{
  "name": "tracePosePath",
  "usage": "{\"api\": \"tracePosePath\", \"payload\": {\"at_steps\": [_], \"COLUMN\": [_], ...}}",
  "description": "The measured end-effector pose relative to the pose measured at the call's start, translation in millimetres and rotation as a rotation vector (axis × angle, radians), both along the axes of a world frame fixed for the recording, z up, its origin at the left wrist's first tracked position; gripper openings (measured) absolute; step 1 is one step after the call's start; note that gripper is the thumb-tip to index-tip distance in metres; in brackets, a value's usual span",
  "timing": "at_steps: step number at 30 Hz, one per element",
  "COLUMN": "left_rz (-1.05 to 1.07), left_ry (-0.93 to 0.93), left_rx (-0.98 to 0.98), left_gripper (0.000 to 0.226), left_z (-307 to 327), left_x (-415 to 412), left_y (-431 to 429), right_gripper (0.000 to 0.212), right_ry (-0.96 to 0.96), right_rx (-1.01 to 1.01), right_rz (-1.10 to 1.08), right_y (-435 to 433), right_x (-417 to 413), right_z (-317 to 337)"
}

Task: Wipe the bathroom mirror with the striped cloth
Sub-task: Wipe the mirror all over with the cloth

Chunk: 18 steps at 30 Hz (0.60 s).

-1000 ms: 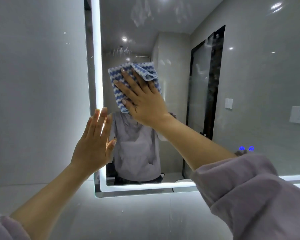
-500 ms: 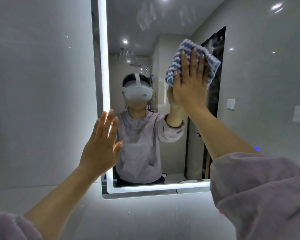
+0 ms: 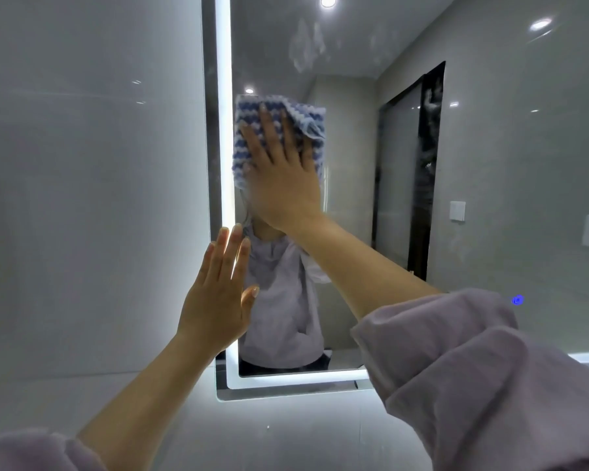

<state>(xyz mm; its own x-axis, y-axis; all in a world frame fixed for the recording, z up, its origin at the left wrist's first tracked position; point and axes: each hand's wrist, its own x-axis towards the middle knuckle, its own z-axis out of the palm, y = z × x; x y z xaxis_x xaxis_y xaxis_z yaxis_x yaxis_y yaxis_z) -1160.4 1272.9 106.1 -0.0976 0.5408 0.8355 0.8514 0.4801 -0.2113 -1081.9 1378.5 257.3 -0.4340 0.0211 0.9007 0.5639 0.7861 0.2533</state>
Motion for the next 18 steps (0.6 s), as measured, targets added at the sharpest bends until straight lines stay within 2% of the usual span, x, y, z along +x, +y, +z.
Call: {"api": "tracePosePath", "payload": {"at_steps": [12,18], "left_rz": [0.004,-0.005], "left_ry": [0.011,0.003], "left_rx": [-0.001,0.006], "left_gripper": [0.069,0.069], "left_z": [0.4,-0.1], "left_x": [-1.3,-2.2], "left_y": [-1.5,-0.8], "right_gripper": [0.056,0.059], "right_ry": [-0.074,0.068], "right_rx": [0.112,0.005], "right_rz": [0.002,-0.024], "right_y": [5.6,42.4], "right_x": [5.8,42.2], "right_z": [11.9,27.9]}}
